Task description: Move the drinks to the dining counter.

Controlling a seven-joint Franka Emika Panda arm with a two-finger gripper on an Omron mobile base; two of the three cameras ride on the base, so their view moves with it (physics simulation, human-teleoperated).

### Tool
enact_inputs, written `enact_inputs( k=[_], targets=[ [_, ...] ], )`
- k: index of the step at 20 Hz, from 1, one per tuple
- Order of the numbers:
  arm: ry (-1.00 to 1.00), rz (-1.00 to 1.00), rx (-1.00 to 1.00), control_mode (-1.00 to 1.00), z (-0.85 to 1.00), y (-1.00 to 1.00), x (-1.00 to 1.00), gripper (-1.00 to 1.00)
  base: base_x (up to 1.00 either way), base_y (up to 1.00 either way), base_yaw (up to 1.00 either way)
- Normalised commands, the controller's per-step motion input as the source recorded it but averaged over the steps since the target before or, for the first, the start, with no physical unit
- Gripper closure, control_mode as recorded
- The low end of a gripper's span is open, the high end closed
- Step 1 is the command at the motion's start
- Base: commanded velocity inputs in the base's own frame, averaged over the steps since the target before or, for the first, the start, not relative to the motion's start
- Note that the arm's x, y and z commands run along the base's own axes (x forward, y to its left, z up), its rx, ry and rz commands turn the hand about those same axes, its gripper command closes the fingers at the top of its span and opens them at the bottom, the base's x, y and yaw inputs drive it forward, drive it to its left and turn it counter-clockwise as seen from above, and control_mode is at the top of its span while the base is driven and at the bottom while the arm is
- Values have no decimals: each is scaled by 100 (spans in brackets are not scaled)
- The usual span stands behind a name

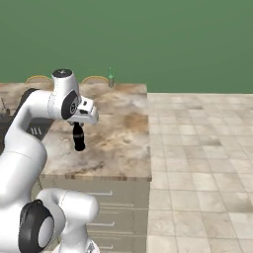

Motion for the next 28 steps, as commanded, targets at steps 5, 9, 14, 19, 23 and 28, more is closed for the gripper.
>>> enact_inputs(
  k=[5,9,14,19,23,28],
  targets=[
    [0,0,0,100,0,0,0,100,2,-100,0],
    [0,0,0,100,0,0,0,100,31,-100,0],
    [0,0,0,100,0,0,0,100,71,-100,25],
    [0,0,0,100,0,0,0,100,61,-99,45],
    [0,0,0,100,0,0,0,100,57,-97,51],
    [0,0,0,100,0,0,0,100,54,-96,52]
  ],
)
